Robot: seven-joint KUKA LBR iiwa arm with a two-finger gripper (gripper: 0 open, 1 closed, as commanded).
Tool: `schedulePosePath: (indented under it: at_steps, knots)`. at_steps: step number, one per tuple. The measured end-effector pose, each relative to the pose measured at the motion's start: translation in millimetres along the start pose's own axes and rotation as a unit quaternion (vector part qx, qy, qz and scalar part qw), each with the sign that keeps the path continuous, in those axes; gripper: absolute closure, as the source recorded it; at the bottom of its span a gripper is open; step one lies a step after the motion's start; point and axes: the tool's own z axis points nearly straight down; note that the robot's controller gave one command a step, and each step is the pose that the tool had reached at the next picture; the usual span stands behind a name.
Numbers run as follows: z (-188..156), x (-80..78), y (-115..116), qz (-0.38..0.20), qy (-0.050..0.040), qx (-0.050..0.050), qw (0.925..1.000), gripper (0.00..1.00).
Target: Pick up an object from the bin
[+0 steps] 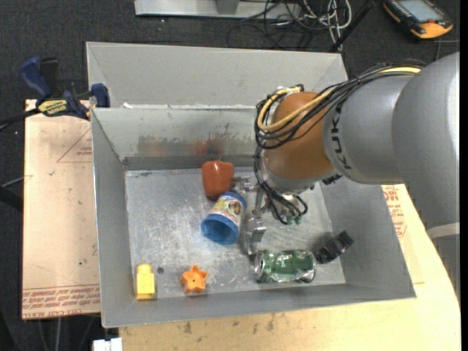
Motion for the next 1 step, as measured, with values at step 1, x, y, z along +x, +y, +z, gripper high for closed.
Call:
schedulePosePath:
  at_steps: [1]
  knots:
    - [1.3,3.0,11.3,-0.055,0.0014,0.000,0.9985,0.00]
